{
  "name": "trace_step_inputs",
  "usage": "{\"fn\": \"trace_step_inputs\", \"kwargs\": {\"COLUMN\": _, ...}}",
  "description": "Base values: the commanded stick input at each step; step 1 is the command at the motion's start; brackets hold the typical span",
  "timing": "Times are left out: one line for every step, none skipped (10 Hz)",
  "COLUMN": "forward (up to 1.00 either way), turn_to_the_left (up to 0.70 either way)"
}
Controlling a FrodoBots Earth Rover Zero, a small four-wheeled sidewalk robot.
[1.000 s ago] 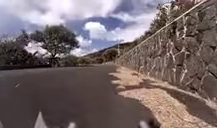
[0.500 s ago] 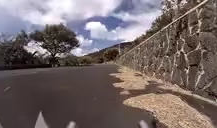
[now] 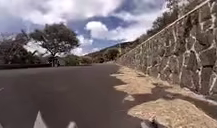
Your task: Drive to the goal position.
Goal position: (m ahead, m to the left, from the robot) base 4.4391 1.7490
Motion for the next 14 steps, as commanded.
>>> {"fn": "trace_step_inputs", "kwargs": {"forward": 0.5, "turn_to_the_left": 0.0}}
{"fn": "trace_step_inputs", "kwargs": {"forward": 0.5, "turn_to_the_left": 0.0}}
{"fn": "trace_step_inputs", "kwargs": {"forward": 0.5, "turn_to_the_left": 0.0}}
{"fn": "trace_step_inputs", "kwargs": {"forward": 0.5, "turn_to_the_left": 0.0}}
{"fn": "trace_step_inputs", "kwargs": {"forward": 0.5, "turn_to_the_left": 0.0}}
{"fn": "trace_step_inputs", "kwargs": {"forward": 0.5, "turn_to_the_left": 0.0}}
{"fn": "trace_step_inputs", "kwargs": {"forward": 0.5, "turn_to_the_left": 0.0}}
{"fn": "trace_step_inputs", "kwargs": {"forward": 0.5, "turn_to_the_left": 0.0}}
{"fn": "trace_step_inputs", "kwargs": {"forward": 0.5, "turn_to_the_left": 0.0}}
{"fn": "trace_step_inputs", "kwargs": {"forward": 0.5, "turn_to_the_left": 0.0}}
{"fn": "trace_step_inputs", "kwargs": {"forward": 0.5, "turn_to_the_left": 0.0}}
{"fn": "trace_step_inputs", "kwargs": {"forward": 0.5, "turn_to_the_left": 0.0}}
{"fn": "trace_step_inputs", "kwargs": {"forward": 0.5, "turn_to_the_left": 0.0}}
{"fn": "trace_step_inputs", "kwargs": {"forward": 0.5, "turn_to_the_left": 0.0}}
